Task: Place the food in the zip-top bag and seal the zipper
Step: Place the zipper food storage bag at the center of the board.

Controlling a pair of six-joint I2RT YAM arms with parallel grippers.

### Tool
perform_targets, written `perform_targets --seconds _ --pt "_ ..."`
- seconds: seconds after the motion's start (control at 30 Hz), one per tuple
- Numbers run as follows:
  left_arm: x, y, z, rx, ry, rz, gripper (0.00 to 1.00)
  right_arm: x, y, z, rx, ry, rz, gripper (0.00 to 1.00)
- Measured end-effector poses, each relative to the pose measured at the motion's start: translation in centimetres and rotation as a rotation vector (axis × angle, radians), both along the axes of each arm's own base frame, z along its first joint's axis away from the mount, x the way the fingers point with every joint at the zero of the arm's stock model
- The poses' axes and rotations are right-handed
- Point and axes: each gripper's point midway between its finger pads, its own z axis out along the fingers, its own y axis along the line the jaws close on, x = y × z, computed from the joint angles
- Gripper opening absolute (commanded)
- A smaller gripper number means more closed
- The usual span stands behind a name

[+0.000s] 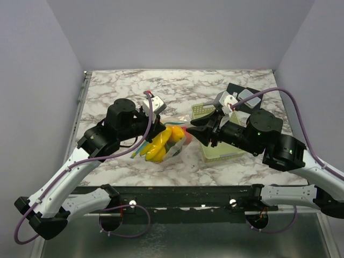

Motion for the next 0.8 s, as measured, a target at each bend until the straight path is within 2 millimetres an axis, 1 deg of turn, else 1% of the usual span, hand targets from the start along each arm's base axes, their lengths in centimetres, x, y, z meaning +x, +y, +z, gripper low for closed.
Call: perform_targets --seconds 0.1,0.27,0.37,0.5,0.6,0.8 --pt "1.1 0.7 0.0 0.024 -0.026 0.067 0.0 0.0 -0.6 -0.1 0.005 -0.001 -0.013 0.39" --pt "3.6 2.2 1.0 0.063 -0.102 0.194 0.0 0.2 -1.2 -0.7 0.002 0.005 -0.039 0.41" --pt "4.8 3.1 1.3 0.087 -0.147 0.265 0.0 0.6 -1.6 -0.9 0.004 0.013 -0.074 0.42" --pt "6.6 4.3 1.7 0.126 -0.202 0.356 0.0 1.4 -2.2 -1.3 0.001 0.02 -0.134 0.46" --pt "7.9 5.2 1.6 0.17 -0.238 0.422 0.0 1.8 -2.7 -2.0 -0.009 0.027 -0.17 0.48" --pt "9.8 6.8 1.8 0.24 -0.299 0.518 0.0 2.3 -4.0 -4.2 -0.04 0.051 -0.236 0.51"
